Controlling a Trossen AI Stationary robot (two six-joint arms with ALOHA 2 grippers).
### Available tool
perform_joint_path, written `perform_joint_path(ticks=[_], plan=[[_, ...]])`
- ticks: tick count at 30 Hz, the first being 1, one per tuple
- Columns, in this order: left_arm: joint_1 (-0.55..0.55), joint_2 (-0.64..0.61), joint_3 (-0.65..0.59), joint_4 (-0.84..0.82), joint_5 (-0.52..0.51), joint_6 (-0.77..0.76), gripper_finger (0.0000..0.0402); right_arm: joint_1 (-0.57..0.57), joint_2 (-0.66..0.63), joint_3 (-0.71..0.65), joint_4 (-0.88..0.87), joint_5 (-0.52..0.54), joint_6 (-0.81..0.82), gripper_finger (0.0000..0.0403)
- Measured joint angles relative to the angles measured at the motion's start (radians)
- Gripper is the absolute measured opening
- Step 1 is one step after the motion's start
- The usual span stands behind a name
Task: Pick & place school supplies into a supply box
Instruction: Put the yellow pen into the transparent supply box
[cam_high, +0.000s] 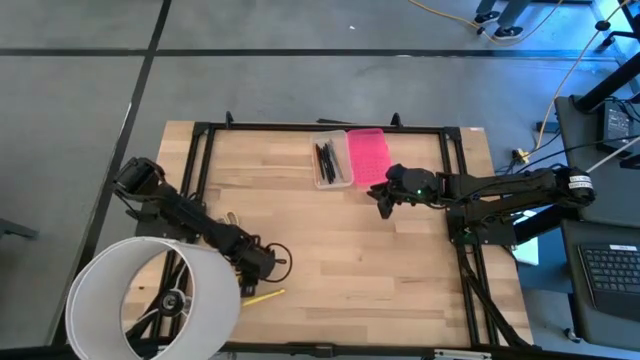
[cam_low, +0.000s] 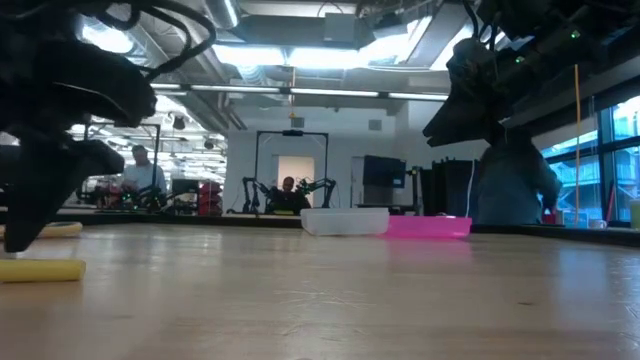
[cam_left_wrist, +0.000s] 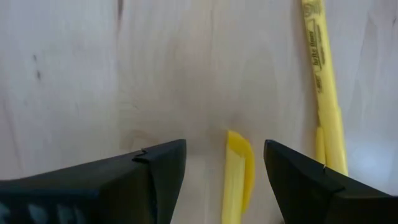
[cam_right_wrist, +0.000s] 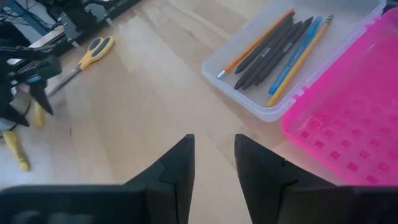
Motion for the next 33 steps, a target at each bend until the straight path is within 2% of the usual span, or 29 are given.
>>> perform_joint_path(ticks=[8, 23, 33], plan=[[-0.036, 0.011, 0.000, -0.019, -0.017, 0.011, 0.0204, 0.000, 0.000, 0.000, 0.000, 0.023, -0.004, 0.0119], [-0.038, 0.036, 0.007, -0.024, -0.035, 0.037, 0.0203, 0.000, 0.000, 0.000, 0.000, 0.026, -0.006, 0.0119], [-0.037, 0.038, 0.007, -0.065, -0.064, 0.097, 0.0154, 0.000, 0.000, 0.000, 0.000, 0.026, -0.006, 0.0119]])
